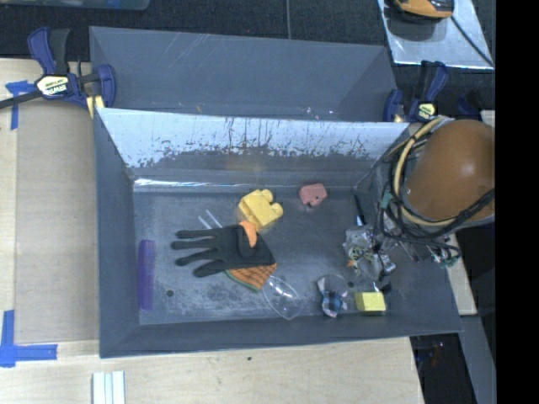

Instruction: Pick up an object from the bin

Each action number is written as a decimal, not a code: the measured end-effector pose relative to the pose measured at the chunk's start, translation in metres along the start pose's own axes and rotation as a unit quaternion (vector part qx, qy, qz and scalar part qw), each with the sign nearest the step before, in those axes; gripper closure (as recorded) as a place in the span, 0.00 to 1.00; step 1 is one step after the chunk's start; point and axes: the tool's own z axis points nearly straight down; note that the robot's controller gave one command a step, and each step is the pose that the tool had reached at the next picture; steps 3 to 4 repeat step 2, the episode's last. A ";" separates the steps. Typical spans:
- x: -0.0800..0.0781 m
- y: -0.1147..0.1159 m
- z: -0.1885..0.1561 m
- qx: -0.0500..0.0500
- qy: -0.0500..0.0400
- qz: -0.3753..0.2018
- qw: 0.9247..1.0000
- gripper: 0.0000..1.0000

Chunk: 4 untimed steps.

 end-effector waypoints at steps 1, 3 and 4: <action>0.000 0.000 -0.020 0.000 0.000 0.000 1.000 1.00; -0.001 0.000 -0.038 0.000 -0.001 0.001 1.000 1.00; -0.001 0.000 -0.038 0.000 -0.001 0.001 1.000 1.00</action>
Offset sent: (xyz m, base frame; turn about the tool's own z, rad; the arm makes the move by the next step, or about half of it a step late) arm -0.0001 0.0000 0.0193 0.0000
